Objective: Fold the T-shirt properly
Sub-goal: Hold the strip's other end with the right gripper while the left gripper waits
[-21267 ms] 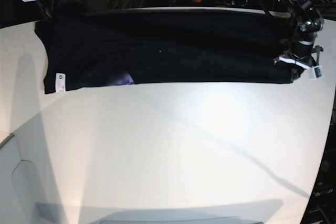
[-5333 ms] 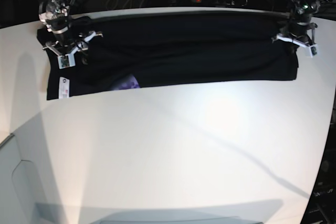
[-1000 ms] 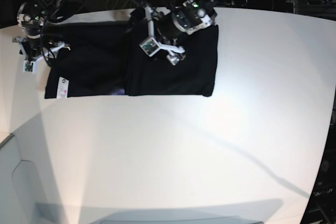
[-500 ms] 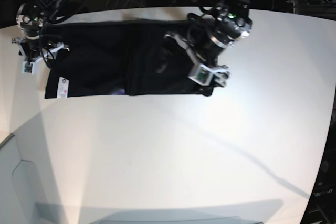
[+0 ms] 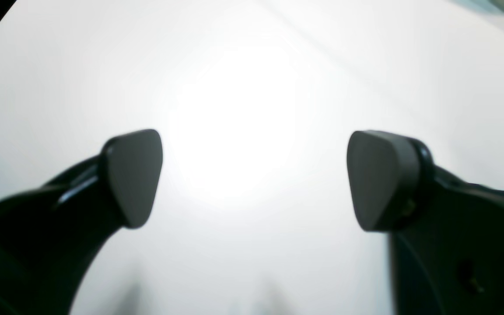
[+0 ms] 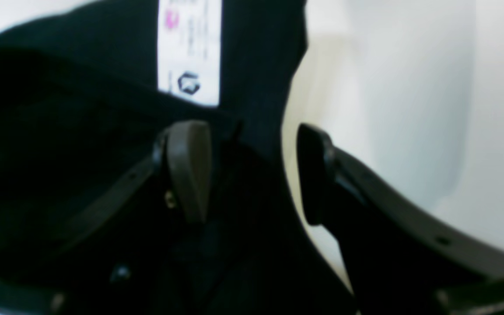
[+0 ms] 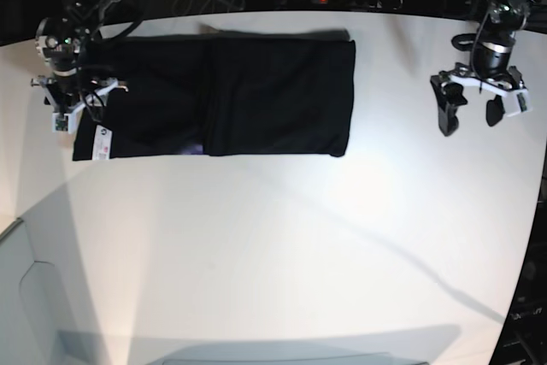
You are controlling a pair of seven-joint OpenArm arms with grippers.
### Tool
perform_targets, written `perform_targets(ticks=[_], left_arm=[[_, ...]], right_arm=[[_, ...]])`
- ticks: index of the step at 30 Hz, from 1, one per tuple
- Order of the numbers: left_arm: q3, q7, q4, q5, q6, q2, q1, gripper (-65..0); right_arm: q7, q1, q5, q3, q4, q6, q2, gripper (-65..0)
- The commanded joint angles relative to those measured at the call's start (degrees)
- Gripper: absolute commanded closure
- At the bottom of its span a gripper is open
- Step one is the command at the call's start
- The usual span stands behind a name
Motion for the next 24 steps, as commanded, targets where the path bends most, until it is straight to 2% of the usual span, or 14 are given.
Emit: perform_targets(ticks=[1,10,14,24], left_arm=[[-0.8,-1.2,0.0,-1.7,-0.3,-0.9,0.2,-65.0],[-2.1,-1.2,-2.0,-1.7,-0.3,-1.0,0.2,-65.0],[-1.8,-1.2,-2.0,-1.6,-0.3,-1.0,0.2,-65.0],[-1.9,-1.2,-3.5,-1.6,-0.3,-1.0,0.0,-65.0]], right_arm=[[1.2,0.6,0.6,-0.3,0.0,0.0,0.3,-32.3],[1.2,1.9,0.4,-0.2,-5.3,0.0,1.9,-38.8],[1.2,2.0,0.4,-0.2,-4.9,0.0,2.8,-39.0],[1.2,2.1,0.4,-0.1,-4.8,0.0,2.8,-39.2]])
